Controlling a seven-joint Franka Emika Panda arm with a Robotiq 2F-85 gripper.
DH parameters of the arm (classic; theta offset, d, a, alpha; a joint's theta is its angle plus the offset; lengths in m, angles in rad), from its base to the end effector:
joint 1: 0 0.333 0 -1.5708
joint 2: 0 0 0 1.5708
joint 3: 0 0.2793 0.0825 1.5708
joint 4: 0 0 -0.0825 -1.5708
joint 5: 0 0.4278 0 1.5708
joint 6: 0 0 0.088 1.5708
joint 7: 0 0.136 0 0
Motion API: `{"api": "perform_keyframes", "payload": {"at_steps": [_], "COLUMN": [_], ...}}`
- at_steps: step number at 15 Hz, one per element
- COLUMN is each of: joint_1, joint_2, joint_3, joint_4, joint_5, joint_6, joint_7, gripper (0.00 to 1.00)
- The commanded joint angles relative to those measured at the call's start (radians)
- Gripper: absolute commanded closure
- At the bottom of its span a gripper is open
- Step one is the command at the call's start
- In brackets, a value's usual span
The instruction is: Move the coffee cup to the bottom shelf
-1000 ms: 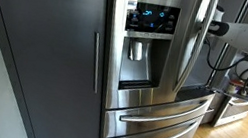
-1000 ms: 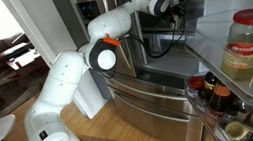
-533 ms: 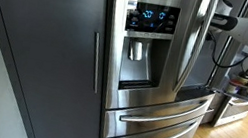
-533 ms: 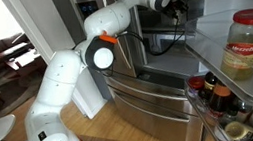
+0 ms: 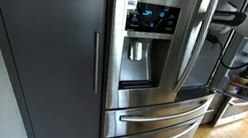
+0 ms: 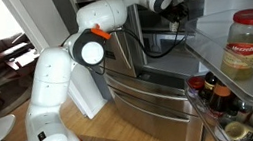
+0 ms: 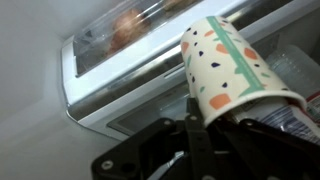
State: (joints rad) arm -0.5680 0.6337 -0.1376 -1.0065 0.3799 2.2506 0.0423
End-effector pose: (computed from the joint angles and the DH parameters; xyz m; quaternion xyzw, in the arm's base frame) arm 0.6539 -0.4856 0.5060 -0.8617 0.3855 -0.3278 0.0369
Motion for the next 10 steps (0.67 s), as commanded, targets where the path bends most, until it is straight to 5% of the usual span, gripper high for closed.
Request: {"api": "perform_keyframes", "payload": {"at_steps": [1,3,4,10], "joint_1": [-0.012,-0.012,-0.001,-0.001], "joint_2": [-0.157,-0.210,-0.106,-0.179], "joint_3": [0.028,0.031,0.011,0.018], "joint_4": [-0.240,-0.327,-0.171,-0.279], "joint_5": [0.045,0.060,0.026,0.033], "joint_6": [0.023,0.034,0.003,0.006], "joint_7": [-0.102,-0.147,-0.090,-0.120], "gripper": [0.99,0.99,0.96,0.96]}}
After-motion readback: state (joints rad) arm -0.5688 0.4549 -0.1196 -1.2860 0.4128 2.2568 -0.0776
